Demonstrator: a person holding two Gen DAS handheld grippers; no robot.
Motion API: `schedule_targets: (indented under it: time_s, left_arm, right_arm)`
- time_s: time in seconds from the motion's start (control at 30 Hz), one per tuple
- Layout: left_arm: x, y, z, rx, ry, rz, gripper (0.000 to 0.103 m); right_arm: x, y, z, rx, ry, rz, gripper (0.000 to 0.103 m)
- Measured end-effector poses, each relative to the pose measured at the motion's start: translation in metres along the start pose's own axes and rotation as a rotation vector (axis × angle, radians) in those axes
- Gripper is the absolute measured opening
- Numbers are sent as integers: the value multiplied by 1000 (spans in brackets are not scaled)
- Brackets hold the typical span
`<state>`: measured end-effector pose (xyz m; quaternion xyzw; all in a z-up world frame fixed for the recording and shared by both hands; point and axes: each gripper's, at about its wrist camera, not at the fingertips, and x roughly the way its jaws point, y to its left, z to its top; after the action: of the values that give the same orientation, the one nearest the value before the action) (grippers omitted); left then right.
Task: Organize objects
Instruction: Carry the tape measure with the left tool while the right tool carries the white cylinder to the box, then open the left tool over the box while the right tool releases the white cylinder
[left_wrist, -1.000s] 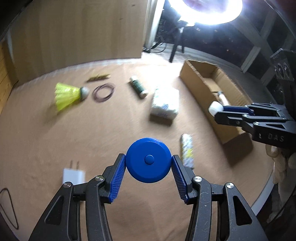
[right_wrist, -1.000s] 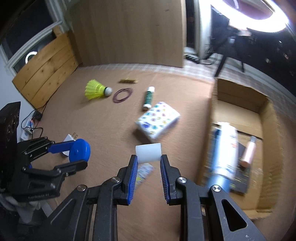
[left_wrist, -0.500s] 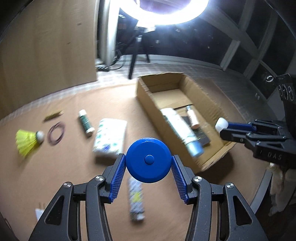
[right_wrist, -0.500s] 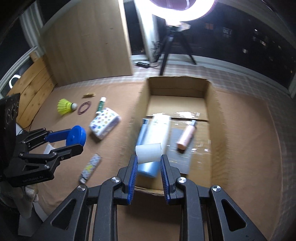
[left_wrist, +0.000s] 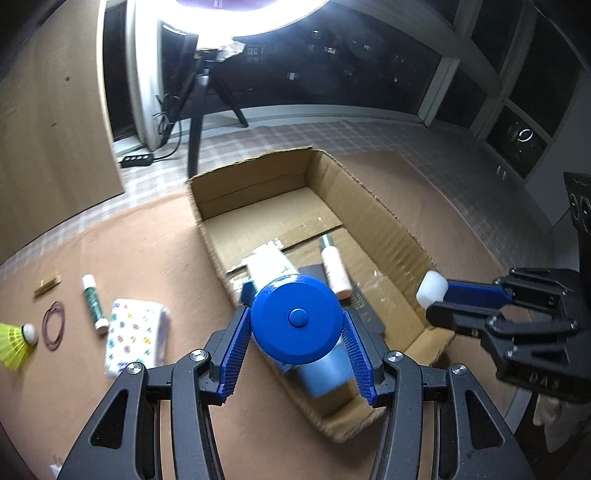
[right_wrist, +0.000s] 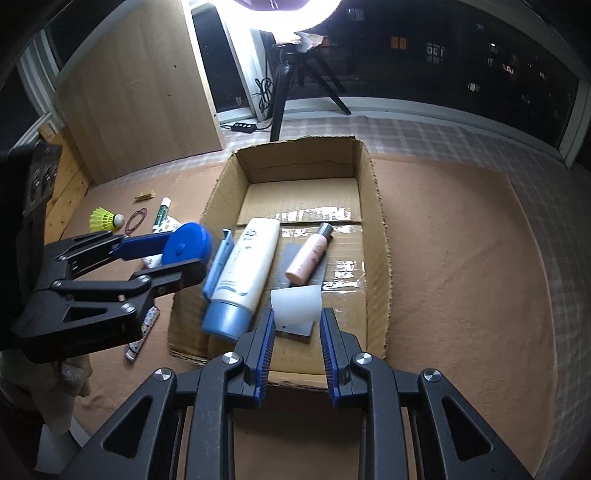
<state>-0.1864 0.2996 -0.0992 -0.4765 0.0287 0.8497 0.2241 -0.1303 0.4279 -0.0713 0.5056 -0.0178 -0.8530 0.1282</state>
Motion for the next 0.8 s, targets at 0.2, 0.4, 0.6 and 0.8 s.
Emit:
schedule_targets:
  time_s: [0.2, 0.4, 0.6, 0.8]
  left_arm:
    - [17, -12, 11, 9, 12, 1, 54]
    - [18, -16, 17, 18, 10, -6, 62]
    - [5, -10, 17, 3, -9, 8, 62]
    - [-14, 8, 5, -27, -17, 23, 62]
  right_arm:
    - [2, -8, 2, 4, 4, 7, 24]
    - [-2, -10, 3, 3, -9, 14, 45]
    - [-6, -7, 5, 2, -27, 21, 51]
    - [-8, -1, 4, 36, -34, 43, 52]
